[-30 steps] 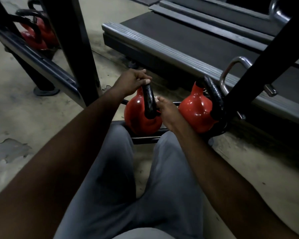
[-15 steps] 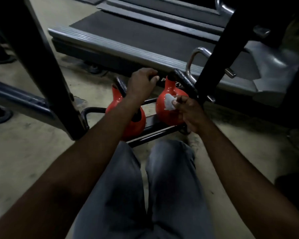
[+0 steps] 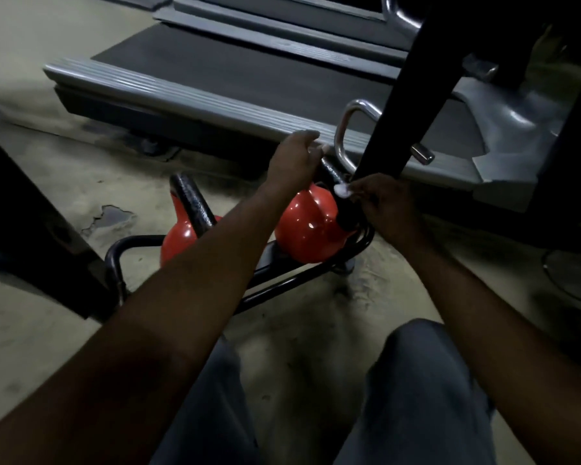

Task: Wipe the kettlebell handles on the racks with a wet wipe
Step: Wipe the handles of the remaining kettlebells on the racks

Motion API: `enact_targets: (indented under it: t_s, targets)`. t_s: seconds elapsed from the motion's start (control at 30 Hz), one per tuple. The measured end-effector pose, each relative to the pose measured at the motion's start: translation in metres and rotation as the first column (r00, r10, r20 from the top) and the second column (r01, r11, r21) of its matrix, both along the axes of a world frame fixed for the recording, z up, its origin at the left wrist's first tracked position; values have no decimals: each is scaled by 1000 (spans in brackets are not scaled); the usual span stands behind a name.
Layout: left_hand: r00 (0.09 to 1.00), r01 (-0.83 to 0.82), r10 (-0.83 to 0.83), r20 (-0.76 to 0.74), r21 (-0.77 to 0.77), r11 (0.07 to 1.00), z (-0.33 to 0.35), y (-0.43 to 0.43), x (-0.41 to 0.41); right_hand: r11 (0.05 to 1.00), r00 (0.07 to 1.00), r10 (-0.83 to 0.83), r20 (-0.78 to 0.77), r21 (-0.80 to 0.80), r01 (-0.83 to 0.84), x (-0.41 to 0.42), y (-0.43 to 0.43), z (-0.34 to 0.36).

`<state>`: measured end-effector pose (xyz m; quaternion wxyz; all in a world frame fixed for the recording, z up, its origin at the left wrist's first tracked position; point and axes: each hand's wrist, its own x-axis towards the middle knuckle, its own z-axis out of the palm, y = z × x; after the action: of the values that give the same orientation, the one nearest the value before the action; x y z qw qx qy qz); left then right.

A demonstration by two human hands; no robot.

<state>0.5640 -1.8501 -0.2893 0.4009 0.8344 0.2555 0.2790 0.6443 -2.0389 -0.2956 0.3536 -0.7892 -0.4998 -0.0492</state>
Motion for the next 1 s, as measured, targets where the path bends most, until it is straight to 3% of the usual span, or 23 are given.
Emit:
enact_targets:
  t_s: [0.07,0.23,0.37,0.47,0.6,0.67,0.73,0.8,0.9,1.0]
  targets:
    - [1000,-14,15,28,-26,1000,-4,-5,7,995,993,105,56,-11,-104,6,-2,-6]
    - [1000,-18,18,-9,-25,1000,-23,-27,19,980,971,171,170,-128,-150,27,5,-14]
    - [993,-47,45,-107,-19,999,-26,-29,22,967,968,232,97,-134,-219,37,10,-3]
    - [980,-72,68,-189,-12,997,-23,-29,23,971,972,236,5,-31,-236,41,4,-6]
    - [963,-72,73,-258,12,997,-17,-25,31,926,895,376,240,-70,-371,47,3,-12]
    - [960,-78,76,-270,4,997,-15,-22,30,939,925,336,180,-139,-314,53,24,-3]
    - [965,-68,58,-254,-30,997,-15,-22,26,953,959,241,148,-225,-205,57,37,-2]
    - [979,-64,41,-200,-106,992,-16,-24,21,955,941,227,251,-245,-165,51,30,-11]
    - [994,-53,35,-107,-167,985,-19,-24,19,902,842,394,368,-330,-278,39,9,-27]
    - [995,-32,10,-103,-209,977,-18,-26,19,908,813,406,417,-282,-309,45,12,-23]
